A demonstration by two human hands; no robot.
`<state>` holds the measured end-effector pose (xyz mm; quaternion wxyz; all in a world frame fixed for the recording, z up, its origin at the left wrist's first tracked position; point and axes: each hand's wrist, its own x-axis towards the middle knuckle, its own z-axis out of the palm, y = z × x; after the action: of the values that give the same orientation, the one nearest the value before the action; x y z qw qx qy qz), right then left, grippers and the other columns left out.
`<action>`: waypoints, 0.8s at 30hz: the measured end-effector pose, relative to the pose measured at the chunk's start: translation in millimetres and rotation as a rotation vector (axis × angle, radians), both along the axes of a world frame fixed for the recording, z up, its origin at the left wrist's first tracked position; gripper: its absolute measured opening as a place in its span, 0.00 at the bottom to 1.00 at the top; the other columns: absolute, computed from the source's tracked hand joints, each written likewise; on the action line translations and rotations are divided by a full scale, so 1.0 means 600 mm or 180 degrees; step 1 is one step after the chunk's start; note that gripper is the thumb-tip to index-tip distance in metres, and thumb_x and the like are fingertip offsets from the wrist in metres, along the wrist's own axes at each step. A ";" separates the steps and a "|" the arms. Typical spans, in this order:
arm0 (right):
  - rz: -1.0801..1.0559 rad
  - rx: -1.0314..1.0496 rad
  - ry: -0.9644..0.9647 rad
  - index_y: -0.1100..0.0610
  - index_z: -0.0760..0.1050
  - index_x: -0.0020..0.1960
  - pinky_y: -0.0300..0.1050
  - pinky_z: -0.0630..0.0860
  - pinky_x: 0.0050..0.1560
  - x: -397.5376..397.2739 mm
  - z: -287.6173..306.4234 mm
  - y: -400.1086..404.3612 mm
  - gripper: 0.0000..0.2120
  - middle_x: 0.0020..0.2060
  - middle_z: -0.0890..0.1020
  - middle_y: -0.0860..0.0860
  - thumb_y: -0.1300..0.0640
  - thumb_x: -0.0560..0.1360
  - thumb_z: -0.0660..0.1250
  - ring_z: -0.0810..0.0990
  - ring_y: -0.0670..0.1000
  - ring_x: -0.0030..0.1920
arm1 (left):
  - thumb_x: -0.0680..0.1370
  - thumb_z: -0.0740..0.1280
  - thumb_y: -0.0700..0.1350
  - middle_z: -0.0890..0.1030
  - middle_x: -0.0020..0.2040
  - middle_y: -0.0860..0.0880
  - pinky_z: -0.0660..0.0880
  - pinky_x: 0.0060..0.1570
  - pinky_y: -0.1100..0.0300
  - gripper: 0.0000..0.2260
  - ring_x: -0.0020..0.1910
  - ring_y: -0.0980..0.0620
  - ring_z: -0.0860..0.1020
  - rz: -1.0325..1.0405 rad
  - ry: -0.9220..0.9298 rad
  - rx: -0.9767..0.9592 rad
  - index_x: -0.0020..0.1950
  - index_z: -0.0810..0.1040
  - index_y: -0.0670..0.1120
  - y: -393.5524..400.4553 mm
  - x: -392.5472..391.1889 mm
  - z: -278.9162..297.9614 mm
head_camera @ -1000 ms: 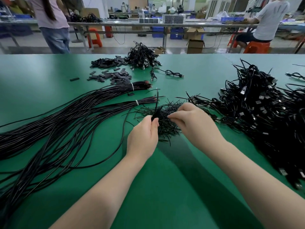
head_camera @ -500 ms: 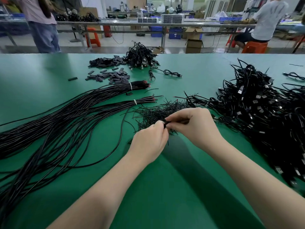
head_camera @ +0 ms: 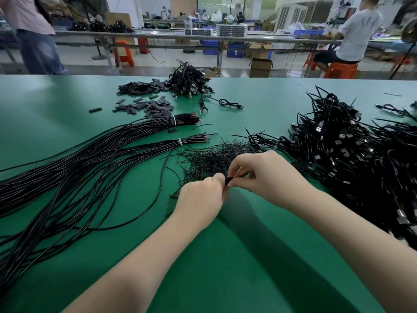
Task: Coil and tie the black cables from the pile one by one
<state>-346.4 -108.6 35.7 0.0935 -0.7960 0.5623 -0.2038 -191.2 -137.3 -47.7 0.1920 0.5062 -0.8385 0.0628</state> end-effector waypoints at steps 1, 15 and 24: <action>-0.0084 -0.0105 0.0276 0.45 0.80 0.45 0.42 0.74 0.43 -0.001 0.007 -0.001 0.03 0.39 0.83 0.42 0.48 0.72 0.72 0.76 0.42 0.39 | 0.83 0.56 0.52 0.79 0.38 0.47 0.61 0.29 0.57 0.11 0.35 0.41 0.80 -0.0011 -0.0033 -0.0005 0.50 0.70 0.45 0.001 0.000 -0.001; 0.0752 0.2969 -0.1073 0.53 0.84 0.35 0.40 0.70 0.43 -0.069 0.015 -0.086 0.06 0.32 0.82 0.46 0.51 0.65 0.71 0.77 0.43 0.34 | 0.79 0.56 0.49 0.71 0.25 0.52 0.57 0.25 0.62 0.15 0.21 0.48 0.66 -0.1499 0.0725 -0.0562 0.34 0.69 0.46 0.029 -0.002 0.019; -0.0486 0.0402 -0.2934 0.50 0.81 0.38 0.31 0.71 0.33 0.033 -0.105 -0.033 0.07 0.30 0.82 0.43 0.57 0.74 0.72 0.76 0.40 0.30 | 0.80 0.55 0.56 0.72 0.33 0.56 0.70 0.40 0.50 0.16 0.34 0.56 0.69 0.0022 0.3675 0.1068 0.38 0.70 0.48 0.012 -0.019 0.000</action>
<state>-326.4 -128.4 -27.5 0.3663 -0.5716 0.5304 -0.5077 -202.5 -130.1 -47.8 0.5336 0.4845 -0.5955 -0.3548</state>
